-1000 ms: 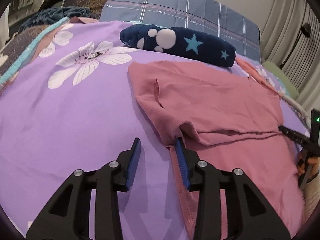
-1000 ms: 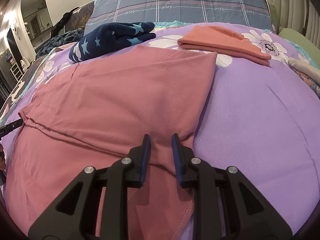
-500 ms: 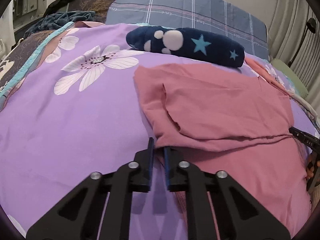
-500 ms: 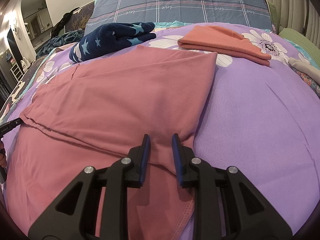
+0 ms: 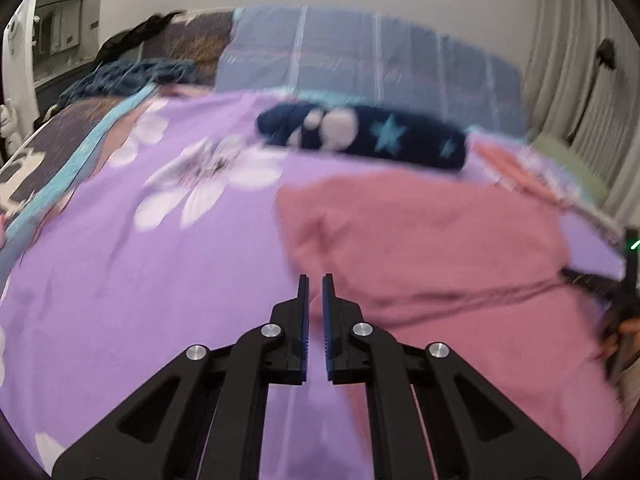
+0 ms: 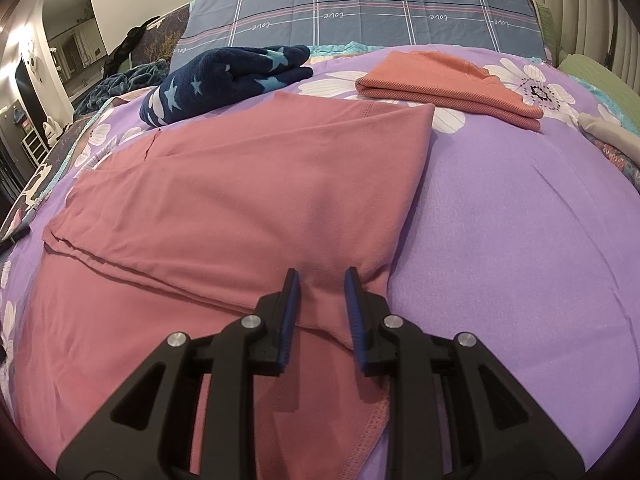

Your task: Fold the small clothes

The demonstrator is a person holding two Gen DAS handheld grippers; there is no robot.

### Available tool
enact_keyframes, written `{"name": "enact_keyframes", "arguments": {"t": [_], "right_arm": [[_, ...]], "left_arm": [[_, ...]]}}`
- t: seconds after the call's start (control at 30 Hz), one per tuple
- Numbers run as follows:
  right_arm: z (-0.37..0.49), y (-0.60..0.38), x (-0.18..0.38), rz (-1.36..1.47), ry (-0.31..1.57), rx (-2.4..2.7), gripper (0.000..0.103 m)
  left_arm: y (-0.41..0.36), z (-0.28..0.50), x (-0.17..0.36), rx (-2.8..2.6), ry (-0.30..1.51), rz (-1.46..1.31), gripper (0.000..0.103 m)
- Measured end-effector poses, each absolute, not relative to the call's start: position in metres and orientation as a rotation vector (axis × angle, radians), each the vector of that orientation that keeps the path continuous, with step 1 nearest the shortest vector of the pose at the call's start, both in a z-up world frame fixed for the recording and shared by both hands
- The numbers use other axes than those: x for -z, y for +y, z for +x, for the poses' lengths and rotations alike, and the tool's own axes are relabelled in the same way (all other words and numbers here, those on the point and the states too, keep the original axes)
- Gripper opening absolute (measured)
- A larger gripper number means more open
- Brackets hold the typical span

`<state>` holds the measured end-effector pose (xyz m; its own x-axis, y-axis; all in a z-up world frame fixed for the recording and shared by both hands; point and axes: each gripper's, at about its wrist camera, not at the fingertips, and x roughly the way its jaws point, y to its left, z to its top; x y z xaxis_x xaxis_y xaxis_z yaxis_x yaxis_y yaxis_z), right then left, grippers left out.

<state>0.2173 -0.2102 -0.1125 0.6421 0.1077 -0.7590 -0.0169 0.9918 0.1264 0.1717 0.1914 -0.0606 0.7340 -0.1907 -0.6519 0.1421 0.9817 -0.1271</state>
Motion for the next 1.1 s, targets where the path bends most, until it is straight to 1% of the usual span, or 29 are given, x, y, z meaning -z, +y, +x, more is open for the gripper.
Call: {"name": "enact_keyframes", "arguments": {"t": [0.07, 0.13, 0.2, 0.23, 0.27, 0.3, 0.5, 0.63, 0.7, 0.73, 0.8, 0.83, 0.93, 1.1], "right_arm": [[0.218, -0.21, 0.113, 0.11, 0.871, -0.072, 0.025], [0.218, -0.21, 0.113, 0.112, 0.871, -0.072, 0.025], [0.217, -0.21, 0.113, 0.115, 0.871, -0.074, 0.025], [0.217, -0.21, 0.113, 0.117, 0.87, -0.075, 0.025], [0.217, -0.211, 0.113, 0.118, 0.87, -0.076, 0.025], [0.217, -0.211, 0.113, 0.121, 0.87, -0.079, 0.026], [0.217, -0.214, 0.114, 0.141, 0.866, -0.094, 0.028], [0.217, -0.214, 0.113, 0.14, 0.865, -0.094, 0.028], [0.217, -0.214, 0.113, 0.14, 0.865, -0.094, 0.028], [0.217, -0.214, 0.113, 0.141, 0.865, -0.094, 0.028], [0.217, -0.213, 0.113, 0.142, 0.865, -0.095, 0.028], [0.217, -0.214, 0.113, 0.143, 0.865, -0.095, 0.028], [0.216, -0.214, 0.113, 0.144, 0.865, -0.096, 0.028], [0.216, -0.215, 0.113, 0.151, 0.865, -0.1, 0.028]], "left_arm": [[0.18, 0.183, 0.058, 0.213, 0.717, -0.058, 0.006], [0.166, 0.199, 0.066, 0.256, 0.75, -0.054, 0.006], [0.155, 0.218, 0.091, 0.227, 0.829, -0.006, 0.006], [0.15, 0.225, 0.107, 0.19, 0.878, 0.027, 0.009], [0.147, 0.229, 0.121, 0.169, 0.896, 0.047, 0.009], [0.147, 0.227, 0.12, 0.173, 0.874, 0.048, 0.009], [0.147, 0.228, 0.108, 0.163, 0.883, 0.05, 0.012], [0.144, 0.226, 0.085, 0.221, 0.783, -0.02, 0.012], [0.14, 0.235, 0.082, 0.224, 0.773, -0.012, 0.012], [0.136, 0.243, 0.087, 0.213, 0.795, 0.01, 0.014], [0.135, 0.266, 0.114, 0.116, 0.888, 0.081, 0.032], [0.139, 0.273, 0.123, 0.109, 0.895, 0.067, 0.036], [0.157, 0.28, 0.117, 0.125, 0.895, -0.061, 0.04], [0.161, 0.27, 0.11, 0.089, 0.869, -0.034, 0.04]]}}
